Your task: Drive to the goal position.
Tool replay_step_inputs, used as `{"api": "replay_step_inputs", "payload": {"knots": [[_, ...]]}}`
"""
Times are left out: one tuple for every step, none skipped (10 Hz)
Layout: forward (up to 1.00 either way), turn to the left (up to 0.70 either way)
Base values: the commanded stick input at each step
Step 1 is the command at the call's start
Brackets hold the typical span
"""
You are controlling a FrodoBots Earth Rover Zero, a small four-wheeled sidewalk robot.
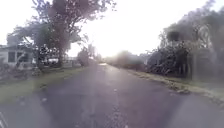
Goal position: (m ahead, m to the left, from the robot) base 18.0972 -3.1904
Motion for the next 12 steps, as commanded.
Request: {"api": "replay_step_inputs", "payload": {"knots": [[1.00, 0.00], [1.00, 0.00], [1.00, 0.00], [1.00, 0.00], [1.00, 0.00], [1.00, 0.00], [1.00, 0.00], [1.00, 0.00], [1.00, 0.00], [1.00, 0.00], [1.00, 0.00], [1.00, 0.00]]}}
